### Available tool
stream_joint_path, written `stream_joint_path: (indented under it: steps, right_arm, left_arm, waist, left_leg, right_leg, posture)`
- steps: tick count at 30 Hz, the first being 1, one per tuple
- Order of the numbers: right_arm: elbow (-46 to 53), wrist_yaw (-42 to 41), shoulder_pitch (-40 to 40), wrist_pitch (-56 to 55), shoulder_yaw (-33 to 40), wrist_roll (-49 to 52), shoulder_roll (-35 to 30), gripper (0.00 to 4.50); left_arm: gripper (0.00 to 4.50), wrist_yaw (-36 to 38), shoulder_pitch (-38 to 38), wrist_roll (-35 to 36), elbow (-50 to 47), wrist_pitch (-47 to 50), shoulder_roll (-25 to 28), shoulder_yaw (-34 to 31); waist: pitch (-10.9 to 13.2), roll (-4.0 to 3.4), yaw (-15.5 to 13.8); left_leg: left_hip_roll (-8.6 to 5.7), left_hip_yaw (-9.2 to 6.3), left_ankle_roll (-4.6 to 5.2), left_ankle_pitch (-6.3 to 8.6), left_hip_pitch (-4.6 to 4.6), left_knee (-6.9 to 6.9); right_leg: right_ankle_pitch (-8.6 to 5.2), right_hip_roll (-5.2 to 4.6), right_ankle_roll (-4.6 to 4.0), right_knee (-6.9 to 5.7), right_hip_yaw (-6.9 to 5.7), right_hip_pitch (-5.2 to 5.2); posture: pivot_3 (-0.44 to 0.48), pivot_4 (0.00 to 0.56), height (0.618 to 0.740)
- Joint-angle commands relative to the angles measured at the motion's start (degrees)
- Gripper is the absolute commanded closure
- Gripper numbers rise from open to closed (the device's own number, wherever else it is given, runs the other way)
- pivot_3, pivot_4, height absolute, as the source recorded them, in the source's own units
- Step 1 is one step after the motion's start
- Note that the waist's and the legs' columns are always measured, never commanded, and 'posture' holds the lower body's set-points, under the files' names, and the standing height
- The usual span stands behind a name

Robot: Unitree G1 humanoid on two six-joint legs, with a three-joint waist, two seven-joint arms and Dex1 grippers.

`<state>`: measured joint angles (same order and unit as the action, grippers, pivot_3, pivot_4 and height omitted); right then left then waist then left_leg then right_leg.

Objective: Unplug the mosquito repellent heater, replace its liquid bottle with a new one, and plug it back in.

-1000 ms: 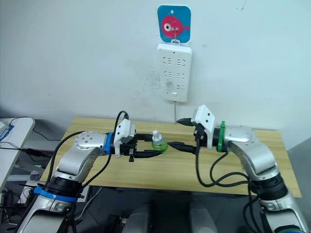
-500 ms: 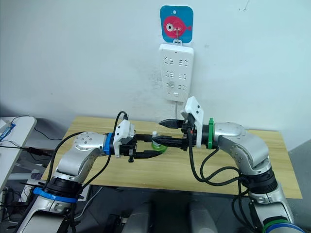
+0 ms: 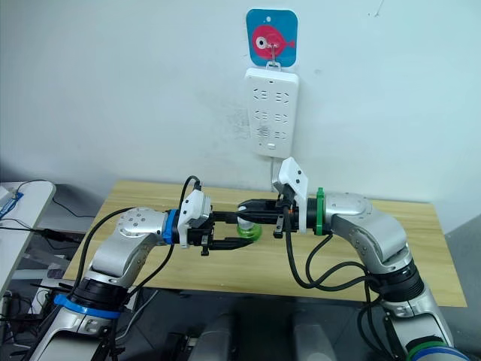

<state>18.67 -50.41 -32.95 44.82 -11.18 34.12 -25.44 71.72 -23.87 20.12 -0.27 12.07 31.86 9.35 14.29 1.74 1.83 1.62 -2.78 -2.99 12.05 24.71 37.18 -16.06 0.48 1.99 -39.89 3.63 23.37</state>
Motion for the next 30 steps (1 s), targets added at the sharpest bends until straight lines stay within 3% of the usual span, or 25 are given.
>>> stream_joint_path:
  steps: [1, 5, 7, 10, 12, 15, 23, 30]
  right_arm:
    - [3.89, 0.93, -2.13, 2.99, 5.30, 7.87, 2.04, 4.30]
    - [2.13, 9.64, -7.17, 5.93, 13.72, 13.43, 5.65, 4.30]
    - [1.04, 13.45, -6.86, 4.47, 15.60, 11.09, 5.81, 4.30]
    - [-1.19, 17.56, -2.57, -3.55, 14.24, 1.49, 4.90, 4.30]
    - [-5.69, 20.41, 3.02, -15.58, 10.76, -10.11, 3.59, 4.30]
    - [-12.29, 25.05, 9.02, -27.97, 9.15, -19.38, 4.81, 4.30]
    - [-26.67, 33.66, 16.20, -44.27, 9.72, -27.75, 12.24, 4.30]
    - [-40.17, 37.84, 16.19, -53.13, 11.02, -30.53, 15.71, 4.30]
  left_arm:
    - [2.34, -0.15, 0.56, 0.34, -2.28, -0.67, 0.18, -0.19]
    - [2.34, -1.25, 2.77, 0.06, -2.42, -0.73, 0.81, -1.12]
    - [2.34, -1.94, 4.41, 0.23, -3.30, -0.62, 1.38, -1.66]
    - [2.34, -3.15, 6.23, 0.73, -4.80, 0.11, 1.97, -2.38]
    - [2.34, -4.08, 6.92, 1.09, -5.66, 0.98, 2.21, -2.72]
    - [2.34, -5.13, 7.31, 1.49, -6.82, 2.31, 2.37, -3.17]
    - [2.34, -5.91, 9.23, 3.19, -11.21, 6.62, 4.83, -4.99]
    - [2.34, -6.29, 11.78, 6.02, -16.46, 11.47, 8.32, -6.48]
  waist:
    - [0.00, 0.00, 0.00]
    - [0.00, -0.01, 0.21]
    - [-0.04, 0.00, 0.09]
    - [-0.06, 0.01, -0.13]
    - [-0.07, 0.02, -0.32]
    - [-0.04, 0.00, -0.16]
    - [0.15, -0.06, 0.87]
    - [1.47, -0.40, 0.75]
  left_leg:
    - [0.00, 0.00, 0.00, 0.00, 0.00, 0.00]
    - [0.04, 0.00, 0.00, 0.00, -0.01, 0.00]
    - [0.04, -0.03, 0.00, 0.00, -0.01, -0.02]
    - [0.00, -0.03, 0.01, 0.00, 0.00, -0.10]
    - [-0.02, -0.04, 0.01, 0.00, 0.02, -0.10]
    - [-0.08, 0.06, 0.02, 0.01, 0.02, -0.09]
    - [0.05, 0.21, 0.01, 0.01, -0.14, -0.19]
    - [0.07, 0.21, 0.02, 0.01, -0.25, -0.20]
  right_leg:
    - [0.00, 0.00, 0.00, 0.00, 0.00, 0.00]
    - [0.00, 0.00, -0.01, -0.05, 0.01, 0.00]
    - [0.00, 0.00, 0.00, -0.04, -0.01, 0.01]
    - [0.00, -0.01, 0.00, 0.05, -0.01, 0.00]
    - [-0.01, -0.03, -0.01, 0.10, 0.00, 0.00]
    - [-0.01, -0.07, 0.00, 0.14, 0.09, -0.02]
    - [-0.09, 0.24, -0.15, -0.06, 0.30, 0.07]
    - [-0.17, 0.22, -0.27, -0.09, 0.34, -0.01]
  posture:
    - [0.010, 0.161, 0.740]
    - [0.010, 0.172, 0.740]
    - [0.011, 0.182, 0.740]
    - [0.008, 0.199, 0.740]
    - [0.010, 0.206, 0.740]
    - [0.012, 0.226, 0.740]
    - [0.028, 0.286, 0.740]
    - [0.042, 0.336, 0.740]
